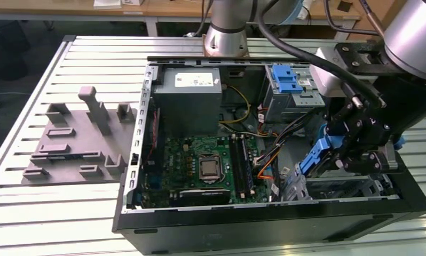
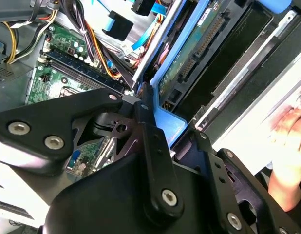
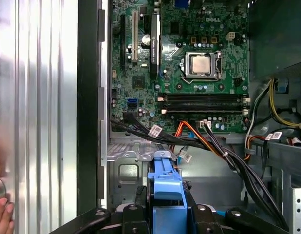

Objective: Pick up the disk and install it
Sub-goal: 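Insert the disk into the insertion slot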

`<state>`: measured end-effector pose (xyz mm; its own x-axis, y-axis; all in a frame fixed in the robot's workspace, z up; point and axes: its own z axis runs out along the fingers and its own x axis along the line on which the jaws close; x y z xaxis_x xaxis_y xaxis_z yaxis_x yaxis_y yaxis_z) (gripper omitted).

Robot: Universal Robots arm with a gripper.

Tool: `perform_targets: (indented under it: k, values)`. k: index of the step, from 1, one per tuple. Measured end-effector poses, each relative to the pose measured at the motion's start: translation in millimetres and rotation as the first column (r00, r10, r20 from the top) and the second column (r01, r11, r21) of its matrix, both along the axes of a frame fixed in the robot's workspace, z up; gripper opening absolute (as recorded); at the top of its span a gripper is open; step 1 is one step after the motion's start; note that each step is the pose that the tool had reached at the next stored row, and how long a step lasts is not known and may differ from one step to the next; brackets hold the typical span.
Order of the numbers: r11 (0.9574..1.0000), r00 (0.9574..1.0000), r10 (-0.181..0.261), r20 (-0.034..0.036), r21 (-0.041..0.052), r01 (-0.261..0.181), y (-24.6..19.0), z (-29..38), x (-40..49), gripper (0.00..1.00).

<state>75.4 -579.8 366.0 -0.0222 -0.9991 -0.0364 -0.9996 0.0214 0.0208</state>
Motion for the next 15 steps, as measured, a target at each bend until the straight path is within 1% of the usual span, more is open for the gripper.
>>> perform_targets:
  k: [15]
  values:
    - [1.0000,1.0000,0.000,0.0000,-0.0002,0.000,-0.6,-13.8,0.2,0.36]
